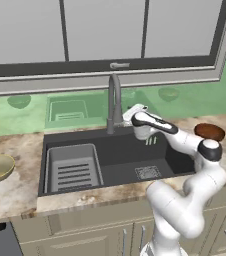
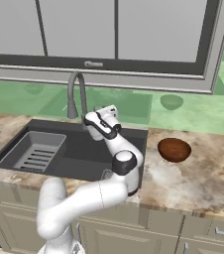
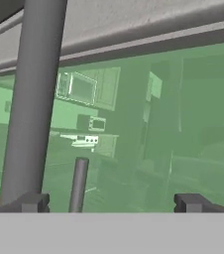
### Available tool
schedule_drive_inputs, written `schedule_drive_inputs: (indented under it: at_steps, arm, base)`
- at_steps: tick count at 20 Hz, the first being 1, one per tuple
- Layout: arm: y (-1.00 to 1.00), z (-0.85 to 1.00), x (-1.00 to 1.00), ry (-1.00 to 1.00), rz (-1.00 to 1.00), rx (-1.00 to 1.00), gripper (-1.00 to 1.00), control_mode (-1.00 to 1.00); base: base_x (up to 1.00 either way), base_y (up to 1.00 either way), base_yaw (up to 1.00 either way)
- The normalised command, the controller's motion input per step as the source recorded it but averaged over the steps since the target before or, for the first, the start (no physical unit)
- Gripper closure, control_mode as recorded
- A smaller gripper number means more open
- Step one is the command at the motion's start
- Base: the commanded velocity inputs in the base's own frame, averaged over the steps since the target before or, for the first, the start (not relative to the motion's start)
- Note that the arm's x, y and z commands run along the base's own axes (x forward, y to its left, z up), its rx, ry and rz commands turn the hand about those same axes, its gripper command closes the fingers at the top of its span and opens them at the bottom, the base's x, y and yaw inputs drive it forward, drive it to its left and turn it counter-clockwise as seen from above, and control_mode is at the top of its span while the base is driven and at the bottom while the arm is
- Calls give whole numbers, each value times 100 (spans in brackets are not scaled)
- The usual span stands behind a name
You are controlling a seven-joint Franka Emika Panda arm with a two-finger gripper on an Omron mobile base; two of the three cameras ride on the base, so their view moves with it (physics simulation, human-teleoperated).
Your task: Rinse each bowl for a few seconds and place them down in the sink or on the counter.
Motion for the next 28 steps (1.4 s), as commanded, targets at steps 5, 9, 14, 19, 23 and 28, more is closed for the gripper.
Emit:
schedule_drive_inputs:
  at_steps: [5,9,14,19,23,28]
  arm:
    - [2,-10,24,0,0,0,-100,-100]
    - [1,-9,22,0,0,0,-100,-100]
    - [0,-8,17,1,0,0,-100,-100]
    - [0,-8,14,1,0,0,-100,-100]
    - [0,-9,18,1,0,0,-100,-100]
    - [0,-8,19,0,1,0,100,-100]
  base:
    - [0,0,0]
    - [0,0,0]
    - [0,0,0]
    - [0,0,0]
    - [0,0,0]
    - [0,0,0]
